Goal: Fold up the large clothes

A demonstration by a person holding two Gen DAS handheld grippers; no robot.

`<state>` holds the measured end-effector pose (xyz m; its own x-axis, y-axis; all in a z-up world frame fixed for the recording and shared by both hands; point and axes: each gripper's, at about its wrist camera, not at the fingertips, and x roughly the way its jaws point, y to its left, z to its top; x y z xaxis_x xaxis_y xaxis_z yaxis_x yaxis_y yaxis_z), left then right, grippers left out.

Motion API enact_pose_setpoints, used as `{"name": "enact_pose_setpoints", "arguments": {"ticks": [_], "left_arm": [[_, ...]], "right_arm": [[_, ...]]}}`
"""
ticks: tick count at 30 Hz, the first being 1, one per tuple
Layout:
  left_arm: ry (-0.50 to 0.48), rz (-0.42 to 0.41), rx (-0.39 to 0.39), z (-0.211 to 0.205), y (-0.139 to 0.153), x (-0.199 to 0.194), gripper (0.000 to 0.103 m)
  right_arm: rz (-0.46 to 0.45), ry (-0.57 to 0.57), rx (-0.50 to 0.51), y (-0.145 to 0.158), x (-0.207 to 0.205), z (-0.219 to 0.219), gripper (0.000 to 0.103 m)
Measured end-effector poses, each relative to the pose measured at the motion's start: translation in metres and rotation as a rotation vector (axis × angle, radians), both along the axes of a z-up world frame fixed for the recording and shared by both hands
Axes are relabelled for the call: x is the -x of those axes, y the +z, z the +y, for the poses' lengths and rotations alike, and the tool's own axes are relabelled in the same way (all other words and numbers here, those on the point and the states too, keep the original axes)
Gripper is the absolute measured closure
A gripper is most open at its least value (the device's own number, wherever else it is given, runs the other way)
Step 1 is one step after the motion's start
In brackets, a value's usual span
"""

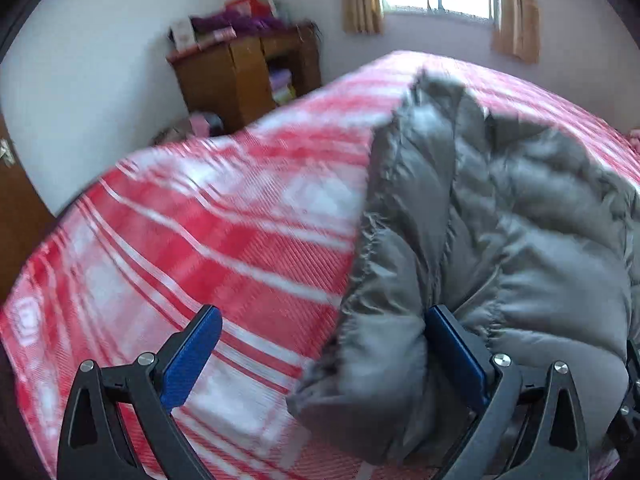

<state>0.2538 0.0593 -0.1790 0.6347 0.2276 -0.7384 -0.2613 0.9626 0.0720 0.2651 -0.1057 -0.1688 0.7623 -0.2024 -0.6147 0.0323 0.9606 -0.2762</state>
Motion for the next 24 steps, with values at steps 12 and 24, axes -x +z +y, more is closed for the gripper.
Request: {"name": "enact_pose_setpoints", "arguments": {"ticks": [12, 24], "left_arm": [[-0.178, -0.050, 0.266, -0.007, -0.009, -0.007, 0.073], [-0.290, -0.220, 0.312, 0.016, 0.057, 0.027, 0.097]], "right_arm": [[0.010, -0.001, 0.029, -0.026, -0.001, 0.002, 0.003], [0.013, 0.013, 0.065, -0.025, 0.008, 0.026, 0.003]]}}
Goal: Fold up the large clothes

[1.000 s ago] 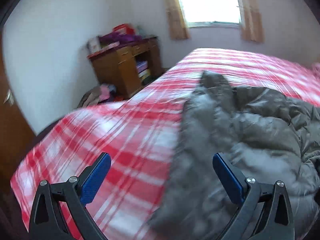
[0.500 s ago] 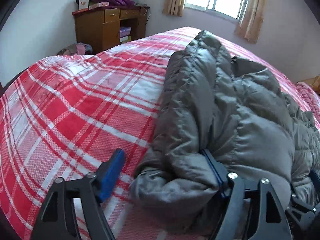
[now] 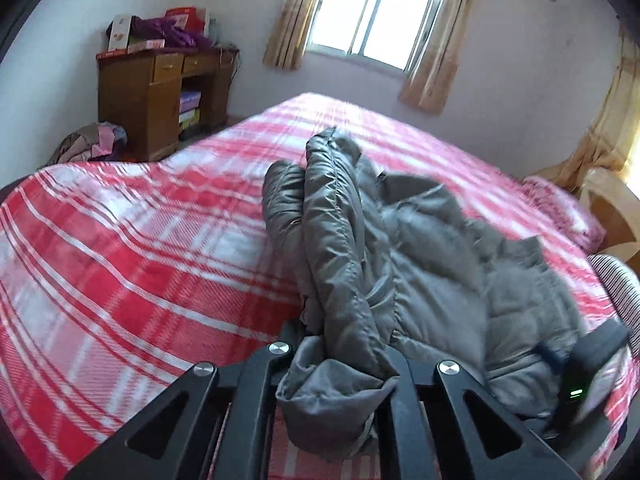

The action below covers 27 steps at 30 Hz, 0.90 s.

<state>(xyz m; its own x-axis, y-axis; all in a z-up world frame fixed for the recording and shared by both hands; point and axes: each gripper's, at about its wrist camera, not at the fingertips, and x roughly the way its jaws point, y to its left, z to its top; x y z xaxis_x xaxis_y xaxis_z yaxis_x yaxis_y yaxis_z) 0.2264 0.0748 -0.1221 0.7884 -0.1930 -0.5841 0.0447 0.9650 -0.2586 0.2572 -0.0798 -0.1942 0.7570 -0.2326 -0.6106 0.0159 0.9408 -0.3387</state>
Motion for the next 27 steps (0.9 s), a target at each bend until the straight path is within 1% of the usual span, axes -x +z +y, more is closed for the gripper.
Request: {"name": "enact_pose_setpoints", "arguments": {"ticks": [2, 7, 9, 11, 12, 14, 16, 17, 20, 22, 23, 25, 27], "left_arm": [[0.009, -0.038, -0.011, 0.009, 0.014, 0.013, 0.097], [0.037, -0.092, -0.045, 0.028, 0.041, 0.034, 0.097], [0.052, -0.121, -0.109, 0.027, 0.053, 0.039, 0.097], [0.036, -0.136, -0.126, 0.023, 0.063, 0.041, 0.097], [0.018, -0.151, -0.143, 0.016, 0.072, 0.043, 0.097], [-0.019, -0.185, -0.180, -0.003, 0.084, 0.043, 0.097], [-0.068, -0.220, -0.218, -0.030, 0.095, 0.043, 0.097], [-0.096, -0.242, -0.243, -0.048, 0.100, 0.043, 0.097], [-0.175, -0.291, -0.327, -0.102, 0.110, 0.041, 0.097], [-0.231, -0.315, -0.380, -0.139, 0.109, 0.040, 0.097], [-0.277, -0.325, -0.415, -0.167, 0.105, 0.039, 0.097], [-0.337, -0.321, -0.450, -0.202, 0.095, 0.034, 0.097], [-0.407, -0.316, -0.504, -0.246, 0.076, 0.031, 0.097]], "right_arm": [[0.002, 0.019, -0.009, 0.000, 0.003, 0.010, 0.003], [-0.012, 0.086, -0.004, -0.003, 0.005, 0.054, 0.003], [-0.002, 0.123, -0.020, -0.001, 0.004, 0.070, 0.003], [0.027, 0.181, -0.085, 0.010, 0.008, 0.070, 0.005], [0.026, 0.196, -0.117, 0.017, 0.013, 0.064, 0.005], [-0.026, 0.205, -0.164, 0.034, 0.030, 0.041, 0.005], [-0.081, 0.185, -0.190, 0.047, 0.043, 0.008, 0.001], [-0.101, 0.158, -0.202, 0.050, 0.045, -0.010, 0.001], [-0.142, 0.035, -0.296, 0.055, 0.048, -0.079, 0.001], [-0.160, -0.059, -0.326, 0.053, 0.049, -0.117, 0.000], [-0.164, -0.114, -0.324, 0.049, 0.047, -0.138, 0.000], [-0.156, -0.210, -0.317, 0.039, 0.044, -0.171, 0.000], [-0.138, -0.316, -0.301, 0.026, 0.047, -0.206, 0.000]]}}
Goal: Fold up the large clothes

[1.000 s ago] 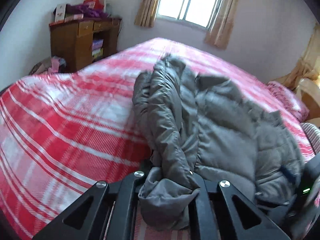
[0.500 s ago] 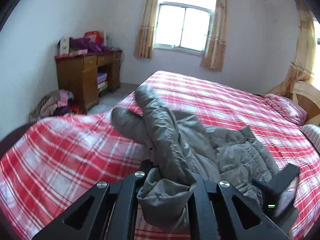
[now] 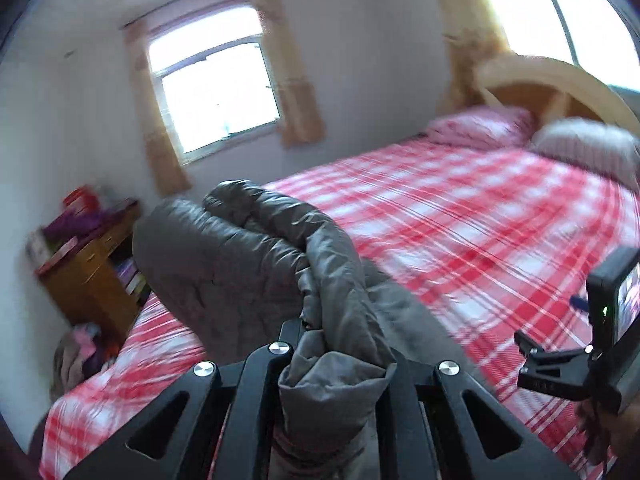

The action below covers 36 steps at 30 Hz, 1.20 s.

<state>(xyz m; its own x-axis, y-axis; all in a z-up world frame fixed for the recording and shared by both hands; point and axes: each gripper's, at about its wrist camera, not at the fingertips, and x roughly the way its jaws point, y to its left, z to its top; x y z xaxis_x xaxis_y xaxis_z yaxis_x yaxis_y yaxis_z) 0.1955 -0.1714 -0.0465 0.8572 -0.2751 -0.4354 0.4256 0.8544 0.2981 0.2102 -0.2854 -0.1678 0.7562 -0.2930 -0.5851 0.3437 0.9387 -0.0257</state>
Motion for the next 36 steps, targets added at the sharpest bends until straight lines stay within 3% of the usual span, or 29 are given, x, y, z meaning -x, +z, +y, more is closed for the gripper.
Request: {"name": "enact_pose_setpoints", "arguments": {"ticks": [5, 10, 16, 19, 21, 24, 26, 28, 30, 33, 36], "left_arm": [[-0.085, 0.046, -0.136, -0.075, -0.052, -0.006, 0.097], [-0.134, 0.034, -0.262, -0.112, -0.093, 0.005, 0.096], [-0.113, -0.033, -0.353, -0.117, -0.090, 0.026, 0.083], [-0.109, -0.106, -0.356, -0.108, -0.066, 0.049, 0.056], [-0.113, -0.157, -0.296, -0.091, -0.039, 0.067, 0.010], [-0.086, -0.194, -0.192, -0.057, -0.004, 0.076, 0.005], [-0.024, -0.184, -0.142, -0.035, 0.012, 0.066, 0.005], [0.120, -0.165, -0.101, -0.006, 0.022, 0.036, 0.004], [0.333, -0.118, -0.104, 0.026, 0.019, -0.012, 0.004], [0.612, 0.036, -0.050, 0.086, 0.002, -0.092, 0.004], [0.741, 0.137, 0.029, 0.126, -0.015, -0.135, 0.004]], "right_arm": [[0.065, -0.111, 0.005, -0.014, 0.015, -0.059, 0.001], [0.068, -0.154, -0.097, -0.020, 0.026, -0.094, 0.000], [0.086, -0.127, -0.104, -0.028, 0.020, -0.092, 0.000], [0.085, -0.118, -0.111, -0.027, 0.020, -0.092, 0.001], [0.088, -0.121, -0.121, -0.024, 0.021, -0.095, 0.001], [0.071, -0.141, -0.079, -0.011, 0.022, -0.098, 0.005], [0.054, -0.139, -0.073, 0.008, 0.019, -0.099, 0.010], [0.035, -0.117, -0.058, 0.037, 0.011, -0.092, 0.020], [0.006, -0.072, -0.028, 0.069, -0.001, -0.074, 0.020], [-0.017, 0.035, 0.044, 0.117, -0.028, -0.027, 0.020], [-0.002, 0.118, 0.127, 0.144, -0.058, 0.026, 0.020]]}}
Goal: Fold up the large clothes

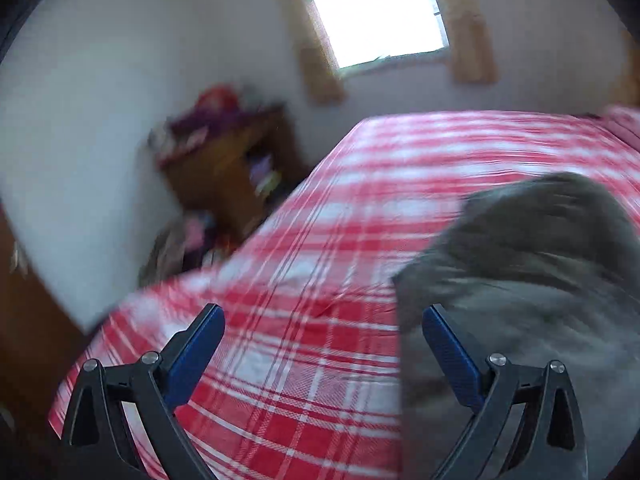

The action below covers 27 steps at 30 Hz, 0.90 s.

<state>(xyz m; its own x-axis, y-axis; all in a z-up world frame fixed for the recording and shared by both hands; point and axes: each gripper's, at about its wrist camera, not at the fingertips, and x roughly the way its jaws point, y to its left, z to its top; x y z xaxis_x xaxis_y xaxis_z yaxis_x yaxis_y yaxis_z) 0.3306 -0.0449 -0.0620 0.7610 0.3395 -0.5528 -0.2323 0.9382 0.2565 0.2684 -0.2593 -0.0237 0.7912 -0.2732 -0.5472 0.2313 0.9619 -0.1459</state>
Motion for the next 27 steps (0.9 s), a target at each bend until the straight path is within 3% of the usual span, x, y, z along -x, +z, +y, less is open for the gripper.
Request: {"name": "enact_pose_setpoints", "arguments": {"ticks": [1, 4, 8, 9, 10, 12, 13, 16, 19, 23, 27], "left_arm": [[0.029, 0.016, 0.025, 0.008, -0.006, -0.009, 0.004], [0.064, 0.050, 0.079, 0.023, -0.020, -0.024, 0.004], [0.014, 0.062, 0.125, 0.017, -0.035, -0.036, 0.004], [-0.005, 0.059, 0.121, 0.014, -0.036, -0.038, 0.004], [-0.016, 0.054, 0.115, 0.010, -0.036, -0.036, 0.004], [-0.052, 0.031, 0.098, -0.002, -0.037, -0.042, 0.004], [-0.061, 0.027, 0.092, -0.007, -0.036, -0.045, 0.004], [-0.102, 0.017, 0.071, -0.030, -0.035, -0.049, 0.004], [-0.152, -0.006, 0.015, -0.056, -0.032, -0.043, 0.004], [-0.212, -0.059, -0.120, -0.093, -0.035, -0.030, 0.004], [-0.247, -0.052, -0.244, -0.117, -0.058, -0.033, 0.004]], "right_arm": [[0.011, 0.035, 0.044, 0.008, -0.018, 0.026, 0.020], [0.075, 0.094, 0.043, 0.008, -0.060, 0.073, 0.017], [0.158, 0.099, 0.048, -0.020, -0.113, 0.100, 0.018], [0.189, 0.084, 0.018, -0.032, -0.125, 0.097, 0.024], [0.207, 0.072, -0.013, -0.039, -0.126, 0.092, 0.038], [0.259, 0.055, -0.075, -0.061, -0.126, 0.079, 0.052], [0.262, 0.055, -0.089, -0.072, -0.119, 0.072, 0.063], [0.225, 0.041, -0.159, -0.090, -0.091, 0.050, 0.080], [0.163, 0.009, -0.240, -0.099, -0.068, 0.026, 0.086], [0.102, -0.041, -0.312, -0.109, -0.055, 0.006, 0.086], [0.088, -0.047, -0.363, -0.126, -0.057, -0.004, 0.086]]}}
